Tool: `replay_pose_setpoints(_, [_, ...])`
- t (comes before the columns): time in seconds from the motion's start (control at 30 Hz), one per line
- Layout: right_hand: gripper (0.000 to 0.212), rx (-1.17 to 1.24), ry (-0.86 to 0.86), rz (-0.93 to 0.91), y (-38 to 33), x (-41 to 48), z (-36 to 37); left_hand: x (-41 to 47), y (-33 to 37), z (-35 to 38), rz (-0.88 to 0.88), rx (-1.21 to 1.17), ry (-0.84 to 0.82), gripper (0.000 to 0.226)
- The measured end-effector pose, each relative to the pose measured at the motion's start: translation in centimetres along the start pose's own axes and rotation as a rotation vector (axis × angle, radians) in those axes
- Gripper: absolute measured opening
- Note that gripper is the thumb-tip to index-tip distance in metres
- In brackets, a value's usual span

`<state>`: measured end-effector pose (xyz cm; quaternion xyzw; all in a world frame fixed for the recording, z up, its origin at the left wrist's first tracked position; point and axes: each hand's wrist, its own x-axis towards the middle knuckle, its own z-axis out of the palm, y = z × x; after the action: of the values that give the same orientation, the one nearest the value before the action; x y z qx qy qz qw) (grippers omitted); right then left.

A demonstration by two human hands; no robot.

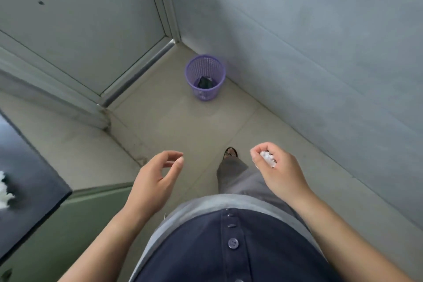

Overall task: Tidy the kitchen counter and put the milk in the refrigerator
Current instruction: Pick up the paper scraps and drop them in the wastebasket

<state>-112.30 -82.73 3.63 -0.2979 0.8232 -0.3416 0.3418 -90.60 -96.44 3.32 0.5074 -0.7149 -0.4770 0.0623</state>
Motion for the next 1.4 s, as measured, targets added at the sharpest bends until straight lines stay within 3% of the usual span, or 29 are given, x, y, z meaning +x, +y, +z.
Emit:
replay_pose_setpoints(0.23, [0.007, -0.050, -0.020, -0.084, -6.6, 16.3, -5.0, 14.2, 8.7, -1.0, 0.010, -0.023, 0.078, 0.016])
replay_pose_setpoints(0.47, [0.011, -0.057, -0.109, -0.021, -9.5, 26.7, -2.3, 24.4, 9.9, -5.4, -0.071, -0.037, 0.104, 0.013])
replay_pose_setpoints(0.83, [0.006, 0.025, -0.028, -0.061, -18.6, 44.9, 3.4, 44.1, 10.0, -11.6, 0.020, 0.163, -0.082, 0.014])
replay_pose_setpoints(1.0, [0.014, -0.018, -0.072, -0.006, -14.9, 52.0, 6.3, 50.8, 6.4, -9.3, -0.086, 0.151, -0.110, 0.014])
replay_pose_setpoints(1.17, [0.020, -0.134, -0.182, 0.022, -7.8, 60.0, 11.6, 58.9, -0.1, -4.0, -0.179, -0.009, 0.012, 0.009])
replay_pose_setpoints(1.3, [0.024, -0.262, -0.246, -0.003, 0.7, 67.2, 18.5, 67.5, -9.1, 3.8, -0.238, -0.024, 0.041, 0.011])
replay_pose_setpoints(1.4, [0.026, -0.303, -0.278, 0.028, 7.6, 71.5, 23.8, 72.7, -16.3, 9.4, -0.265, 0.060, 0.036, 0.029])
